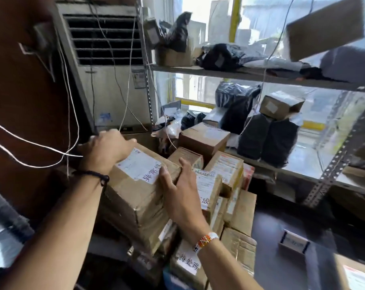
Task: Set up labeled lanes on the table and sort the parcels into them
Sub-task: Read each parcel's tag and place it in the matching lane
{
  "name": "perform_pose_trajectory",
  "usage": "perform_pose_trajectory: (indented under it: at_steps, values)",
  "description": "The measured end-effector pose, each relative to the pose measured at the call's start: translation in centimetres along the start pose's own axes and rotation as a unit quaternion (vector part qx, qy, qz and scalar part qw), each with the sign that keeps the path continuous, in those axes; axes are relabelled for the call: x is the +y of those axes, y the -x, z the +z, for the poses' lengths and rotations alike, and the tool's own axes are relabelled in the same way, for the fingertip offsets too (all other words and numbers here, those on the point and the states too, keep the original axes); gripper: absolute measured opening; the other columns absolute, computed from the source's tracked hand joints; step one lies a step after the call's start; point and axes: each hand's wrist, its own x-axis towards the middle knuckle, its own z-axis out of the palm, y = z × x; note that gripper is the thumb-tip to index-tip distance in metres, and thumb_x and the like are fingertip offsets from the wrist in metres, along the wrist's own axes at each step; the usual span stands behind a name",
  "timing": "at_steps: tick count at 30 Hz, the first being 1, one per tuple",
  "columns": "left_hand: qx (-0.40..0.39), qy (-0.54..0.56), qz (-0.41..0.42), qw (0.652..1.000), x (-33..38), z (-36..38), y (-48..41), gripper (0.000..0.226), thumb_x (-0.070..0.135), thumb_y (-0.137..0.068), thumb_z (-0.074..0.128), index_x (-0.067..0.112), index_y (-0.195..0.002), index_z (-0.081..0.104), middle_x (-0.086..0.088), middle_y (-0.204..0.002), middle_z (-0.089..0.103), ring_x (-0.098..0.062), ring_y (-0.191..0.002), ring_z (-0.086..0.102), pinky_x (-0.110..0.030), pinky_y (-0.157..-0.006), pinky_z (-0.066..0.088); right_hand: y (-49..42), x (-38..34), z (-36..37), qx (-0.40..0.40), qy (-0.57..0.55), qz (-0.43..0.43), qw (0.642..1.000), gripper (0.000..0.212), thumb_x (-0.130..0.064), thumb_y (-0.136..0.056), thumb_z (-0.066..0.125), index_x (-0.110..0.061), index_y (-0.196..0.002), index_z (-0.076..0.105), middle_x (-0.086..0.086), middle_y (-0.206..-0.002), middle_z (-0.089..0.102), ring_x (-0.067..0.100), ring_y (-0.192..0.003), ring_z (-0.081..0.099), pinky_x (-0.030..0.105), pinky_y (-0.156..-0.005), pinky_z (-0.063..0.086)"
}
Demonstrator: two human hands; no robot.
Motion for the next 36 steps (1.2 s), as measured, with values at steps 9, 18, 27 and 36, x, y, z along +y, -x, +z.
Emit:
perform_pose_trajectory:
  at_steps: [9, 18, 27, 36]
  values:
    - [-0.075, 0.054, 0.011, 0.996, -0.9, 1.0, -1.2, 0.069, 0.071, -0.094, 0.045, 0.014, -0.124, 0.07, -0.019, -0.132, 0.066, -0.041, -0.117, 0.062, -0.046, -0.102, 0.05, -0.3, 0.3, 2.2, 0.111, -0.121, 0.009, 0.986, 0.025, -0.061, -0.094, 0.047, -0.045, -0.113, 0.04, -0.007, -0.12, 0.054, 0.017, -0.114, 0.054, 0.05, -0.105, 0.045]
    - [-0.121, 0.363, 0.194, 0.904, 1.5, -5.8, 2.5, 0.043, 0.06, -0.096, 0.061, 0.023, -0.107, 0.08, 0.002, -0.103, 0.08, -0.018, -0.101, 0.074, -0.034, -0.088, 0.052, -1.6, -1.1, -5.4, 0.163, -0.352, -0.12, 0.914, 0.027, -0.035, -0.087, 0.063, -0.023, -0.109, 0.053, 0.0, -0.092, 0.057, 0.009, -0.08, 0.062, 0.029, -0.067, 0.053]
    - [-0.347, 0.649, 0.285, 0.614, 10.4, -2.9, 5.7, 0.055, 0.015, -0.097, 0.06, 0.025, -0.15, 0.053, -0.013, -0.139, 0.067, -0.032, -0.117, 0.069, -0.031, -0.078, 0.063, -2.0, -0.7, -19.4, 0.166, -0.395, -0.213, 0.878, 0.017, -0.016, -0.09, 0.058, -0.013, -0.105, 0.05, -0.001, -0.086, 0.055, 0.017, -0.078, 0.053, 0.037, -0.068, 0.043]
    - [-0.382, 0.593, 0.404, 0.582, 24.6, -2.3, 9.9, 0.062, -0.001, -0.078, 0.062, 0.018, -0.137, 0.068, -0.017, -0.133, 0.07, -0.032, -0.115, 0.07, -0.034, -0.088, 0.062, 5.6, 2.5, -35.6, 0.182, -0.194, -0.102, 0.959, 0.052, -0.054, -0.084, 0.067, -0.018, -0.122, 0.067, 0.018, -0.118, 0.07, 0.036, -0.108, 0.065, 0.053, -0.092, 0.044]
